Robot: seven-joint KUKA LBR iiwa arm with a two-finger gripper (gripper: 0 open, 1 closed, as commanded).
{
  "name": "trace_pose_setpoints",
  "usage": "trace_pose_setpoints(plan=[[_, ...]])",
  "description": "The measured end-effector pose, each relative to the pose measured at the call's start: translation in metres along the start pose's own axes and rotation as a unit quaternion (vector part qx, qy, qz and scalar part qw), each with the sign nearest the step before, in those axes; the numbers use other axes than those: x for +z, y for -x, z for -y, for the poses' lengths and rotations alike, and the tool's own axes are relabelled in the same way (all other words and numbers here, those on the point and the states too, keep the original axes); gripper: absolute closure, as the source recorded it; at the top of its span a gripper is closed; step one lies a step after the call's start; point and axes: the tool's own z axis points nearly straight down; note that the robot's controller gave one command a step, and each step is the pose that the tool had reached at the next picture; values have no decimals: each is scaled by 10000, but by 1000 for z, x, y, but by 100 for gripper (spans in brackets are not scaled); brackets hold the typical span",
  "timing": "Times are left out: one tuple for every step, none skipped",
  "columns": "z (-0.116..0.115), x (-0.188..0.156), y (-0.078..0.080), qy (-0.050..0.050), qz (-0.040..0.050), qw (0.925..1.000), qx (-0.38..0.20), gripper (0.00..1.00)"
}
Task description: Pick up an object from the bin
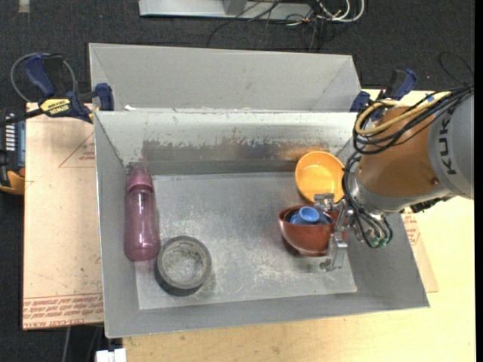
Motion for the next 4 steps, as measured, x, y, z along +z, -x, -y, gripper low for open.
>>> trace_pose_setpoints(plan=[[11,9,-4,-10,13,9999,-133,0],[3,15,4,-2,16,10000,-25,0],[12,-3,0,-10,32,9998,-193,0],[9,34,45,11,20,10000,37,0]])
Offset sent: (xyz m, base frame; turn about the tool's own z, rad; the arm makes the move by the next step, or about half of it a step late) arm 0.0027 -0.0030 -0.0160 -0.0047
